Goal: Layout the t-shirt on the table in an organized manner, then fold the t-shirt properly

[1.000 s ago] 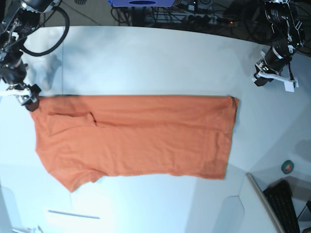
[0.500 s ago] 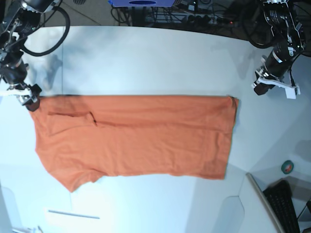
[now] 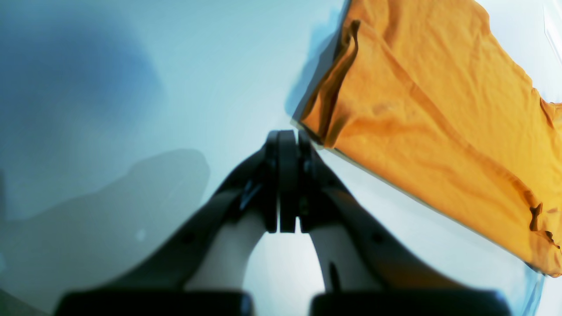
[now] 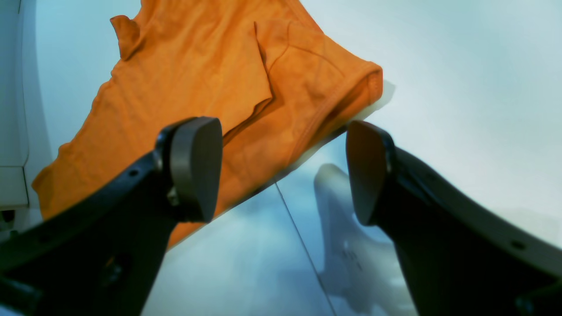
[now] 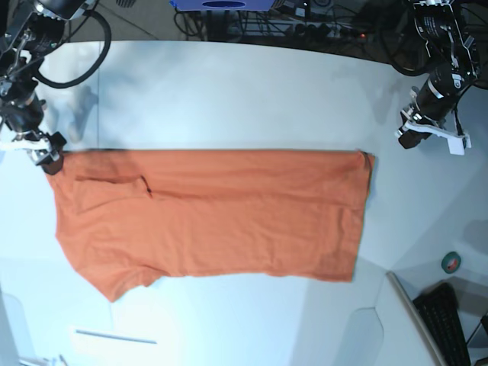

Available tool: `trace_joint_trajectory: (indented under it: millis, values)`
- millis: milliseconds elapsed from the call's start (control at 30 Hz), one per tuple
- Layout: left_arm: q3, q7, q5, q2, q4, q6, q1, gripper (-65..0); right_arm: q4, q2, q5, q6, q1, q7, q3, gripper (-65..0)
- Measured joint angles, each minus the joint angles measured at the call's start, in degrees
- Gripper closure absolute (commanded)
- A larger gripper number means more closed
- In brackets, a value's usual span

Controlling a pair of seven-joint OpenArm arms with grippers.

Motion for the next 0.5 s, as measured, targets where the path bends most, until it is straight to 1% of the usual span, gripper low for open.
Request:
trace_joint_trajectory:
  millis: [200, 500]
  values:
    - [0.0, 0.0, 0.0, 0.2, 0.0, 0.0, 0.0, 0.0, 0.0, -1.3, 0.0, 0.0, 0.0, -0.1, 0.0, -41.7]
    - [0.0, 0.0, 0.0, 0.2, 1.3, 0.0, -1.5, 0.0, 0.0, -1.3, 0.0, 0.0, 0.0, -0.2, 0.0, -41.7]
